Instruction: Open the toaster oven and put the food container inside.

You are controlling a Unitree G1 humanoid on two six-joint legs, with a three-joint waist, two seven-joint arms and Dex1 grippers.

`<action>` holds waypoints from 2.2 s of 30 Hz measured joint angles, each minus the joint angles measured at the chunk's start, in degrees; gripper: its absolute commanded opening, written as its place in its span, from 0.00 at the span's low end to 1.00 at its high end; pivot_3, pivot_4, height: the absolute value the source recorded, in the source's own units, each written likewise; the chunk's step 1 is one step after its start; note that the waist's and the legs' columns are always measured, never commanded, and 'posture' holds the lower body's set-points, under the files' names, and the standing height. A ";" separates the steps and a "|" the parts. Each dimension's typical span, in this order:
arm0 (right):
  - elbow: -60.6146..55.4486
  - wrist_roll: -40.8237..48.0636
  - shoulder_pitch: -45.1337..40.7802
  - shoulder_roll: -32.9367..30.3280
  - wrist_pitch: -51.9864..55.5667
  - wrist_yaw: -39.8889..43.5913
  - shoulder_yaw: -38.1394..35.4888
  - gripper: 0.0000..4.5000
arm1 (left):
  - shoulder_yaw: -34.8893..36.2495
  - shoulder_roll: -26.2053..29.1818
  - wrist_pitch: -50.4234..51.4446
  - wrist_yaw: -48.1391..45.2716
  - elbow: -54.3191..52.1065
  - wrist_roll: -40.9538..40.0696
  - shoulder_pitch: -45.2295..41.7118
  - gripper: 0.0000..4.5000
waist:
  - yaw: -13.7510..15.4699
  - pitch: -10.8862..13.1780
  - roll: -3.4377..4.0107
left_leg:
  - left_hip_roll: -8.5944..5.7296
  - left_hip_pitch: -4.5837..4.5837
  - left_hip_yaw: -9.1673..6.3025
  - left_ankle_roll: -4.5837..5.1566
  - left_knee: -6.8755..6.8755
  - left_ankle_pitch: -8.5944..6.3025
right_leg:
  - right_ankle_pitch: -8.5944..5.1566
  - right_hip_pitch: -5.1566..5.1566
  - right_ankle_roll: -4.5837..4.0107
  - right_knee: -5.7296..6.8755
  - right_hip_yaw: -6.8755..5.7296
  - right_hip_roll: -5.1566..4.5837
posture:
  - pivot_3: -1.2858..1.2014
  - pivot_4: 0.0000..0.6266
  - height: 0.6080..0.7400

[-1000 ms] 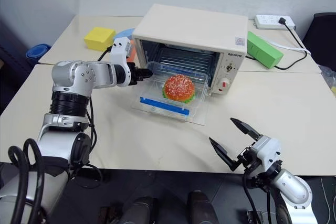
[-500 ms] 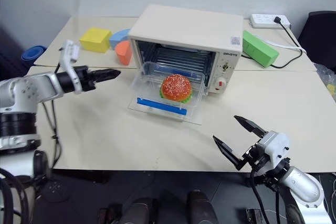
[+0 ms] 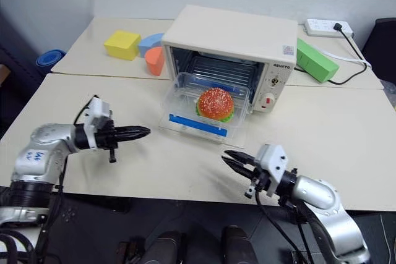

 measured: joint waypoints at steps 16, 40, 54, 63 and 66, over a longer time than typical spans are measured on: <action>25.37 -10.49 -22.68 8.10 -4.33 -2.45 3.74 0.01 | -2.49 -17.02 -5.62 18.30 12.86 7.75 -11.27 0.00 | -0.48 0.00 -0.01 | -0.07 -0.04 0.10 -0.14 0.02 0.13 | 0.04 -0.12 0.08 0.11 -0.01 0.04 | 0.52 0.24 1.00; 42.71 -12.79 -35.99 13.98 -8.87 -5.65 1.03 0.01 | 1.48 -25.14 -15.26 29.40 30.32 9.72 -23.11 0.00 | -2.42 0.00 0.00 | -0.06 -0.10 0.19 -0.20 -0.05 0.16 | 0.08 -0.25 0.14 0.45 0.03 0.02 | 0.52 0.24 1.00; 22.62 -3.70 -9.09 -5.67 -2.50 8.54 -9.83 0.00 | 5.75 3.72 -2.52 -7.74 0.67 -4.94 -2.55 0.48 | -2.16 0.00 0.01 | -0.03 0.08 0.06 -0.07 -0.11 0.06 | 0.06 0.07 0.11 -0.15 0.02 0.00 | 0.52 0.24 1.00; 37.77 -6.42 -12.53 -1.37 -11.95 14.38 -7.03 0.00 | 8.30 8.70 -4.68 -13.41 2.58 -5.01 1.93 1.00 | -2.71 0.05 0.09 | 0.08 0.02 0.09 0.00 -0.14 0.02 | 0.05 -0.07 0.10 -0.05 0.03 0.08 | 0.52 0.24 1.00; 37.97 -5.65 -13.57 0.71 -13.08 15.88 -6.14 0.00 | 10.34 8.69 -3.45 -11.77 2.57 -5.66 3.78 1.00 | -2.55 0.06 0.10 | 0.07 0.00 0.09 -0.01 -0.13 0.03 | 0.05 -0.09 0.10 -0.04 0.03 0.05 | 0.52 0.24 1.00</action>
